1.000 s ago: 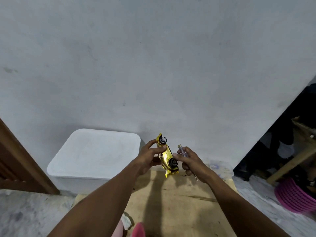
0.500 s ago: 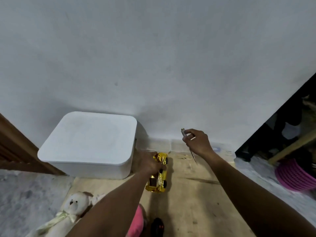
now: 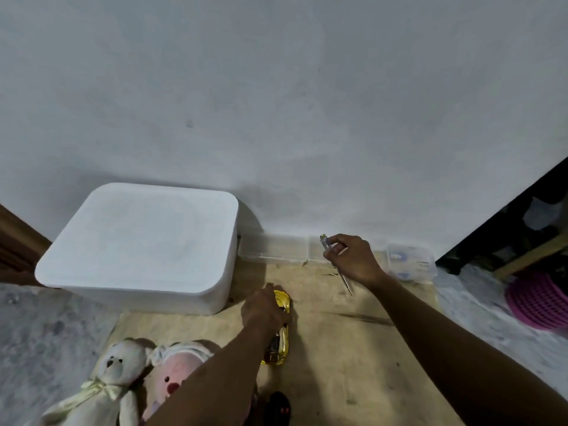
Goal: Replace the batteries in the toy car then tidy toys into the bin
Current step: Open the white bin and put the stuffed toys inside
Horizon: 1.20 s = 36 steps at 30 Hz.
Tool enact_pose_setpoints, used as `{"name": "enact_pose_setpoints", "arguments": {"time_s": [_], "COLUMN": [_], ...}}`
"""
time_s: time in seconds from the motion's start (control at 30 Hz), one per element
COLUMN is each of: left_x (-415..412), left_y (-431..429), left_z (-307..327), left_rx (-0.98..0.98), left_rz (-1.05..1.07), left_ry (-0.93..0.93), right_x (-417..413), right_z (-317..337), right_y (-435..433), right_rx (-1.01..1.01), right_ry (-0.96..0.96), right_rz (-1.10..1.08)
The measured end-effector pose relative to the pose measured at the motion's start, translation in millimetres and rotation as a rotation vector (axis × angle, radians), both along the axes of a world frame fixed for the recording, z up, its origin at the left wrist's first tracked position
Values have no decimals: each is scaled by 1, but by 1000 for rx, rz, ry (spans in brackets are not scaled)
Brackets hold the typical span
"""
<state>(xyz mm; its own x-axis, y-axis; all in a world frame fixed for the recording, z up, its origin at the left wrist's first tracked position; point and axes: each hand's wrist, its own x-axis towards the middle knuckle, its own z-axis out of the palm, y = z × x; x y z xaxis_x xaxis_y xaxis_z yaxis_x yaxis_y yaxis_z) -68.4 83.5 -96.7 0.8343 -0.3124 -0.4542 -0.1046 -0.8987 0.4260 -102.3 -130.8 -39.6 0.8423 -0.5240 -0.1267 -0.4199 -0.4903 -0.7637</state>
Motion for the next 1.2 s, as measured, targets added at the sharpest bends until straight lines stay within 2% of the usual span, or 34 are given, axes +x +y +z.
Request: {"name": "enact_pose_setpoints", "arguments": {"time_s": [0.13, 0.2, 0.33, 0.47, 0.6, 0.67, 0.77, 0.97, 1.2], "left_x": [10, 23, 64, 95, 109, 113, 119, 119, 125], "left_y": [-6, -12, -23, -30, -39, -43, -48, -50, -47], "left_z": [9, 19, 33, 29, 14, 17, 13, 19, 19], "left_rx": [67, 88, 201, 259, 352, 467, 537, 547, 500], "left_rz": [-99, -151, -281, -368, -501, -555, -614, -616, -604], "left_ry": [-13, -113, -336, -385, -379, -401, -428, -356, -358], "right_x": [9, 15, 37, 64, 79, 84, 88, 81, 79], "right_z": [-3, -6, -21, -46, -59, -61, -63, -69, -61], "right_y": [1, 4, 11, 25, 36, 39, 47, 53, 43], "right_rx": [42, -13, -354, -630, -786, -830, -853, -835, -784], "right_ry": [49, 120, 247, 300, 341, 336, 322, 336, 278], "right_rz": [9, 76, 339, 540, 598, 609, 641, 629, 559]}}
